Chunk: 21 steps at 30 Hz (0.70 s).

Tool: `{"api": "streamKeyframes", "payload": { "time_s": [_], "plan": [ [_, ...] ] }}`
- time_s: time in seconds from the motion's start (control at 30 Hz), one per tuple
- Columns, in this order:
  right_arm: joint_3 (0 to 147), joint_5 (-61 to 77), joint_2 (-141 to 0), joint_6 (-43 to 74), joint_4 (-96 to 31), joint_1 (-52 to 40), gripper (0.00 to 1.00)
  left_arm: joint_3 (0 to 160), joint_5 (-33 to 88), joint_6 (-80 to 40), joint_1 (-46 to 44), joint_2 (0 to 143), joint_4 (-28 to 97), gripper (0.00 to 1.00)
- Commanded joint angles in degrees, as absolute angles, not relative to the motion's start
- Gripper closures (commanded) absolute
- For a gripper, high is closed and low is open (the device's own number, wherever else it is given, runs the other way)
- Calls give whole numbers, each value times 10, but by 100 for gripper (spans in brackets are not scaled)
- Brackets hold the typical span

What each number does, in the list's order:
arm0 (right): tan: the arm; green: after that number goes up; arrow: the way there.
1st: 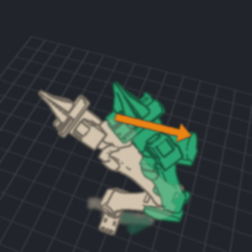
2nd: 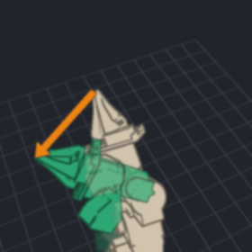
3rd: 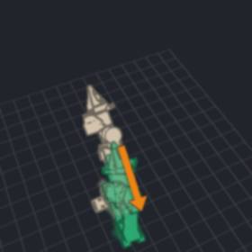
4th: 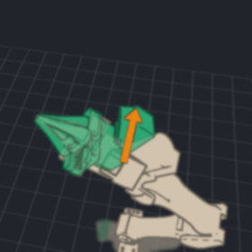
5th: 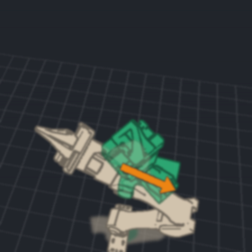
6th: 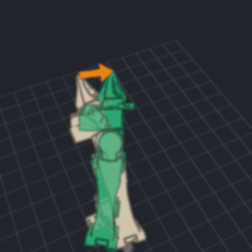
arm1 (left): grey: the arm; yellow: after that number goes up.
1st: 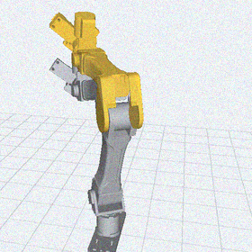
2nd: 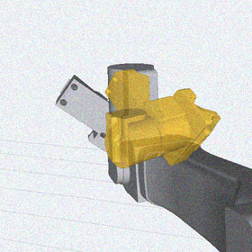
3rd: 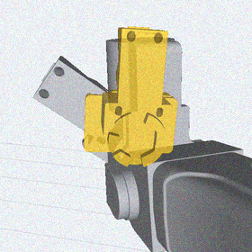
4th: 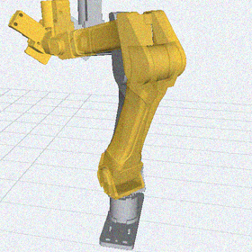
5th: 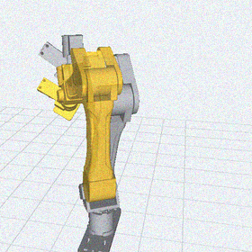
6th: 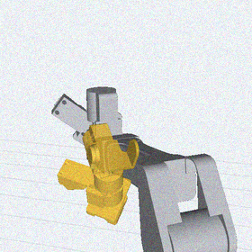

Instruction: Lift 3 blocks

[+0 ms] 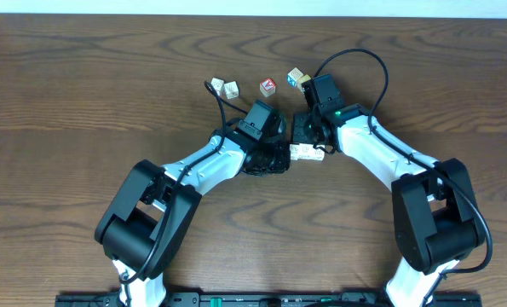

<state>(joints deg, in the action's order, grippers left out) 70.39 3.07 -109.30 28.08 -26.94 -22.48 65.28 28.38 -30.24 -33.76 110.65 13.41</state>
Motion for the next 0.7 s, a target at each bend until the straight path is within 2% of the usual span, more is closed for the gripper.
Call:
{"api": "streamKeyframes", "payload": {
  "time_s": [0.0,0.67],
  "plan": [
    [706,38,-1096,287,-274,-230,99,646,289,-307,-336,1114,131,93],
    [706,61,-1096,287,-295,-229,99,646,278,-307,-336,1114,127,93]
  ]
}}
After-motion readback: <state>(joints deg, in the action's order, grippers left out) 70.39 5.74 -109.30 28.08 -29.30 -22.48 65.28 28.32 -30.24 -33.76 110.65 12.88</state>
